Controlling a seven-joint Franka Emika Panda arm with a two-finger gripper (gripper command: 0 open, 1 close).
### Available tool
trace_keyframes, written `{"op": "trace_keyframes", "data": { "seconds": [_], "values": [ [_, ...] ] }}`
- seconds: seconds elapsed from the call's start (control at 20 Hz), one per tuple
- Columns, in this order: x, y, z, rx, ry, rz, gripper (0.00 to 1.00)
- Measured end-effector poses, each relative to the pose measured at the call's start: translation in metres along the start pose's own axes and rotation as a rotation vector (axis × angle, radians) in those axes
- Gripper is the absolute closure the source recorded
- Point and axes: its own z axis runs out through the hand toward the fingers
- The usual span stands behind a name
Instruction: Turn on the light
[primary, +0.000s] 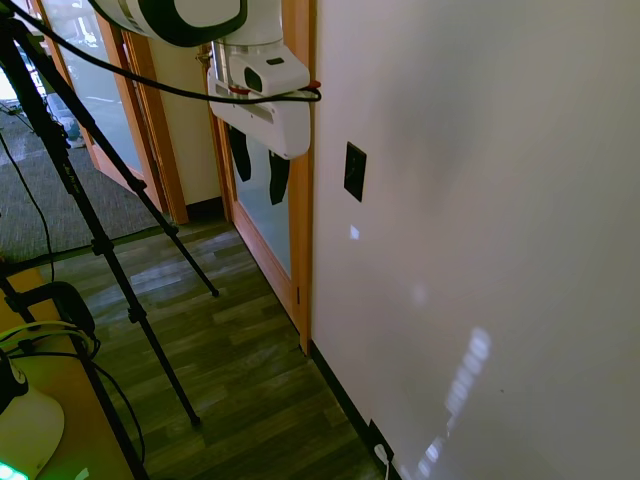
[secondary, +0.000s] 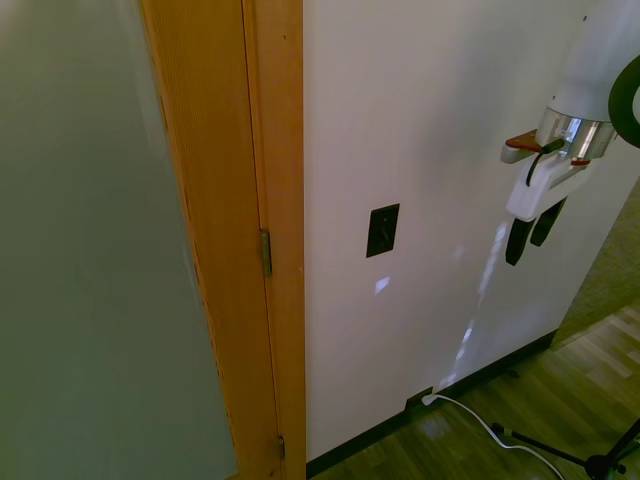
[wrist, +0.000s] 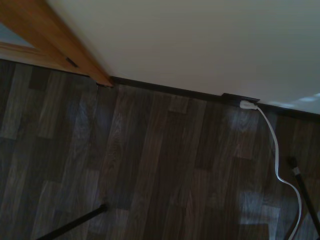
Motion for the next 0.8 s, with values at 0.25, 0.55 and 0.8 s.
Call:
{"op": "trace_keyframes", "data": {
  "seconds": [0.25,0.55,0.8],
  "values": [
    [0.003,-0.006,-0.004,0.019,0.016,-0.002,0.00],
    [0.029,-0.061,0.006,0.104,0.067,-0.010,0.00],
    [0.056,-0.115,0.056,0.157,0.120,0.051,0.00]
  ]
}}
